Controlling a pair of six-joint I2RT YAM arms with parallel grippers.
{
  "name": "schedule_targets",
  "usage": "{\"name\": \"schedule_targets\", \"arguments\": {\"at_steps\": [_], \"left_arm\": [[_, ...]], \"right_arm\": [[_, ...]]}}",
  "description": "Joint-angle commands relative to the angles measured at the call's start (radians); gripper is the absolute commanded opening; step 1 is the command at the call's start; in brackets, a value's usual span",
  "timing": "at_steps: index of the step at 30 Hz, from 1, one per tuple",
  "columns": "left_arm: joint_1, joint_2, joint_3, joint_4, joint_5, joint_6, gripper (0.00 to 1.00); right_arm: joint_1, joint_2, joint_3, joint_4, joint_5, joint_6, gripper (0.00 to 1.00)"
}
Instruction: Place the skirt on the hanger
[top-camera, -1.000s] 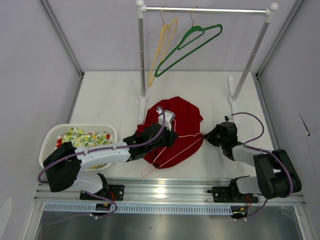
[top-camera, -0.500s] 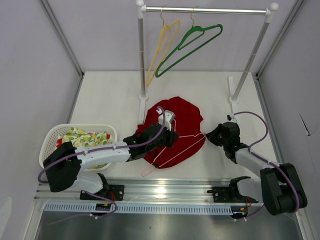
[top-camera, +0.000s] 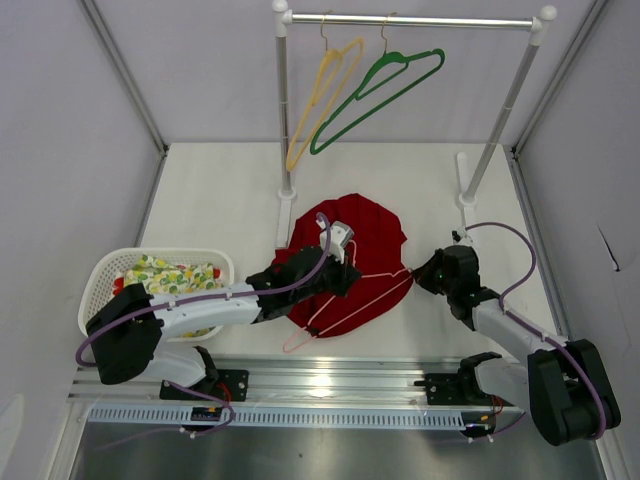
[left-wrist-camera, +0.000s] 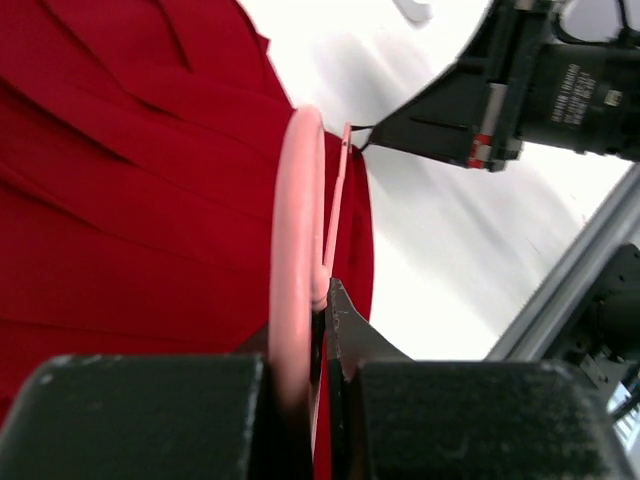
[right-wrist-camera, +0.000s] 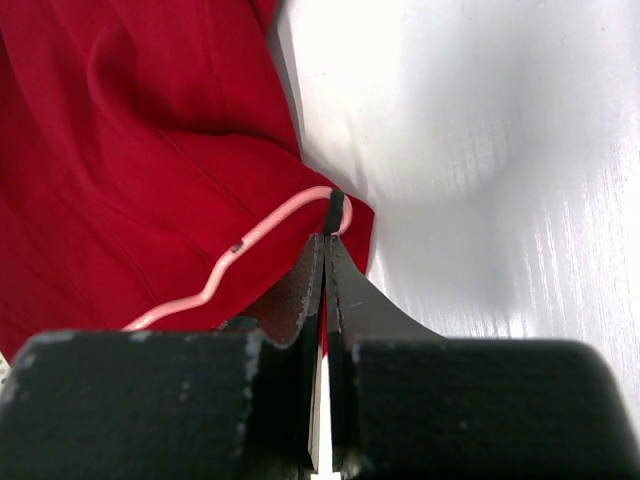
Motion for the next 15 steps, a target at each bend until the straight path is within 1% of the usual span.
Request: {"name": "schedule_targets", "arguments": {"at_steps": [1,6,8,15], "left_arm": [[0.006,0.012,-0.016,-0.014,0.099,0.044,0.0],[0.006,0.012,-0.019,-0.017,0.17,0.056,0.0],[0.006,0.018,-0.013,-0.02,0.176,0.059,0.0],[0.006,0.038,-0.007,0.026,0.236,0.041,0.0]], "right_arm": [[0.01,-0.007,0.06,0.002,0.033,-0.027,0.0],[0.01,-0.001,0.083,-0.008,0.036,-0.036,0.0],[0.015,-0.001,0.093,-0.011,0.035,-0.038,0.0],[0.035,-0.015,0.103,-0.034,0.041,-0.047,0.0]]}}
